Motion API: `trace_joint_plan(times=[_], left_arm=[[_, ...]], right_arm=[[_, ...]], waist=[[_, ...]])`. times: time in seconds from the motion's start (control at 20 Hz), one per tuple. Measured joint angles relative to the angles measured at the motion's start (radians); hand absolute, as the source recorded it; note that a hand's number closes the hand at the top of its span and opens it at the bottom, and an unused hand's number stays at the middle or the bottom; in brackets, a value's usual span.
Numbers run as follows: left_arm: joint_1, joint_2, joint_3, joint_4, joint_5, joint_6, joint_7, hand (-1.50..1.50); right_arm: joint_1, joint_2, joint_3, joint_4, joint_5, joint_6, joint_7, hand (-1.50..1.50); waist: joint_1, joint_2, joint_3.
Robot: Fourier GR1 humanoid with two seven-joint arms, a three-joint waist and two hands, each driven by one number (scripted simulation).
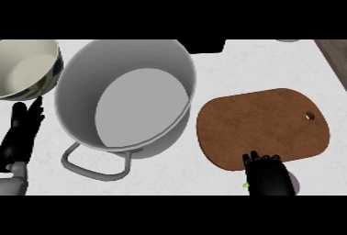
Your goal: Pick the eggplant from the cutting board and place it in the pot
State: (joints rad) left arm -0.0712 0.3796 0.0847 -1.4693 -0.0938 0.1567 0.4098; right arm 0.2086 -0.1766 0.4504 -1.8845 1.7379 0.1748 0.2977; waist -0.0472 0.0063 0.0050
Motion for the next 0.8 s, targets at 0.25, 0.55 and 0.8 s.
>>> trace_joint_plan(times=[0.25,0.55,0.8], left_arm=[[0.008,0.0,-0.006,-0.002,0.0,-0.014,-0.01,0.0],[0.009,-0.013,-0.017,0.006,-0.014,-0.013,-0.026,0.0],[-0.018,-0.016,-0.016,0.02,-0.015,-0.022,-0.019,0.0]], right_arm=[[-0.025,0.118,-0.143,-0.174,-0.189,0.081,0.063,1.5],[-0.115,0.16,-0.16,-0.428,-0.326,0.103,0.092,1.5],[-0.311,0.172,-0.132,-0.521,-0.365,0.158,0.18,1.5]], waist=[[0.019,-0.006,-0.003],[0.034,-0.009,-0.005],[0.046,-0.008,-0.006]])
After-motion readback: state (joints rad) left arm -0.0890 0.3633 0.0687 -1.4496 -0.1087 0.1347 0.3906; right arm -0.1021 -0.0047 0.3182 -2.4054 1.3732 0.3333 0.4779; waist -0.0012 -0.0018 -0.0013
